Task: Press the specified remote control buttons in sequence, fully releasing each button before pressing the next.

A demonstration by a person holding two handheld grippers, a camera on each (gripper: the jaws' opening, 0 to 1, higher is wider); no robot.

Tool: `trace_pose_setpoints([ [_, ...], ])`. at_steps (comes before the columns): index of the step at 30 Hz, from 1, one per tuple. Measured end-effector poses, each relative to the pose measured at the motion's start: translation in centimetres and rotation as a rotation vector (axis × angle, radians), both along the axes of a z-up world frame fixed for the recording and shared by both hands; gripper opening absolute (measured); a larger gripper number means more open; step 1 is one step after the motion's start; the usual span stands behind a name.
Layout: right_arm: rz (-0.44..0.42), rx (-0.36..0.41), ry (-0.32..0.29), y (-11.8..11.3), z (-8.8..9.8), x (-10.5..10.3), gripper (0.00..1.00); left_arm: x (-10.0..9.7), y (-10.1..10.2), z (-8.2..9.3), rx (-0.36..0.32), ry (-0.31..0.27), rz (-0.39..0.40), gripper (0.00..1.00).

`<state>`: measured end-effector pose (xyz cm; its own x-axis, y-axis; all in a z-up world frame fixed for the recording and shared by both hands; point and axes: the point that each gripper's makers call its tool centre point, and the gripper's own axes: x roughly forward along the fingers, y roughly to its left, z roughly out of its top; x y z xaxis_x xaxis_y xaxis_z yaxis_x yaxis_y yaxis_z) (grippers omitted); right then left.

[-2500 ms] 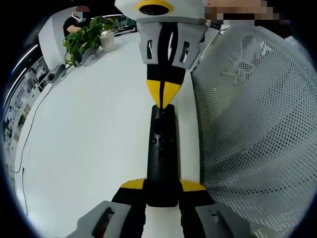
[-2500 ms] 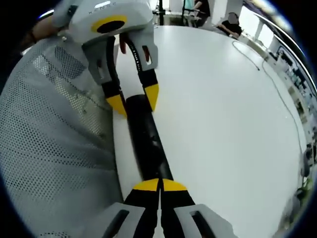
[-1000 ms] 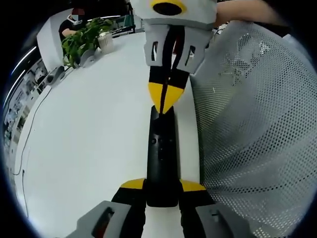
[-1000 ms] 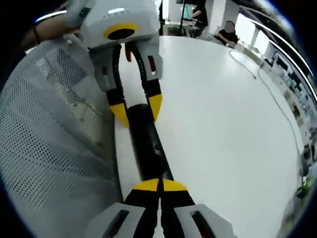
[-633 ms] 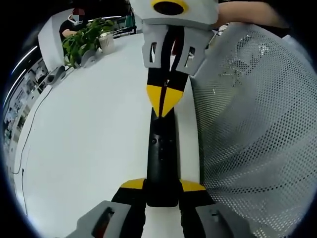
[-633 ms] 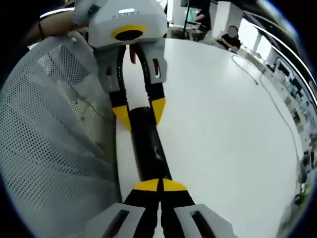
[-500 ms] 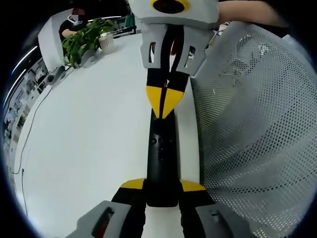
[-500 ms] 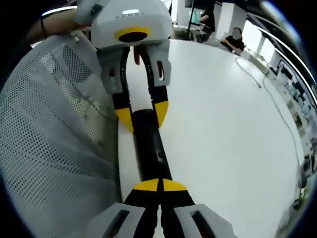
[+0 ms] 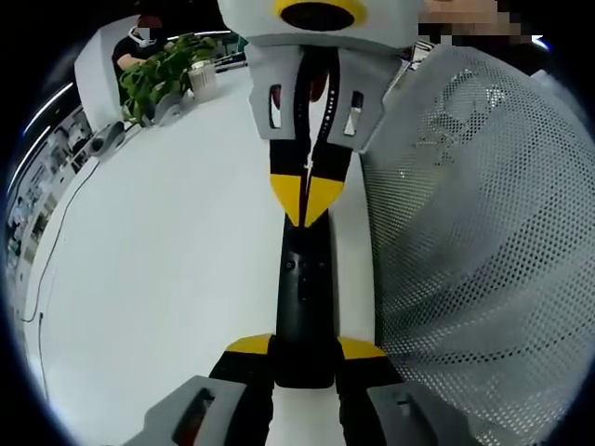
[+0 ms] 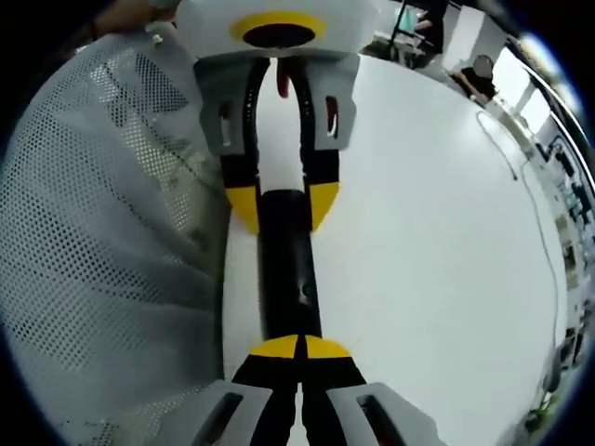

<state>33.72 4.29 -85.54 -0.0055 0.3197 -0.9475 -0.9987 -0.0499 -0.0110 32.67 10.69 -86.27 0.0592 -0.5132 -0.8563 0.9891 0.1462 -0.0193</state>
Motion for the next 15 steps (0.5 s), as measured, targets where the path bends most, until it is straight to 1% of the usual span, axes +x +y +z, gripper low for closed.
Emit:
trace_pose_setpoints([
  [3, -0.017, -0.001, 0.009, -0.1, 0.0, 0.1, 0.0, 0.0, 0.0, 0.0, 0.004, -0.002, -0.003, 0.25],
  [5, -0.059, 0.017, 0.021, -0.2, 0.0, 0.1, 0.0, 0.0, 0.0, 0.0, 0.005, -0.002, -0.004, 0.25],
  [7, -0.12, 0.075, 0.057, -0.1, 0.2, 0.0, 0.0, 0.0, 0.0, 0.0, 0.005, -0.003, -0.005, 0.25],
  [8, -0.169, 0.128, 0.082, 0.1, 0.5, 0.1, 0.0, 0.0, 0.0, 0.0, 0.005, -0.004, -0.005, 0.25],
  [9, -0.199, 0.175, 0.091, 0.5, 0.8, 0.2, 0.0, 0.0, 0.0, 0.0, 0.005, -0.004, -0.005, 0.25],
  [10, -0.238, 0.204, 0.116, 0.8, 1.1, 0.1, 0.0, 0.0, 0.0, 0.0, 0.004, -0.005, -0.004, 0.25],
  [11, -0.238, 0.204, 0.12, 0.8, 1.2, 0.1, 0.0, 0.0, 0.0, 0.0, 0.005, -0.005, -0.005, 0.25],
  [14, -0.16, 0.152, 0.085, 0.6, 0.9, -0.4, 0.0, 0.0, 0.0, 0.0, 0.005, -0.004, -0.005, 0.25],
  [15, -0.147, 0.14, 0.077, 0.5, 0.7, -0.4, 0.0, 0.0, 0.0, 0.0, 0.005, -0.004, -0.006, 0.25],
])
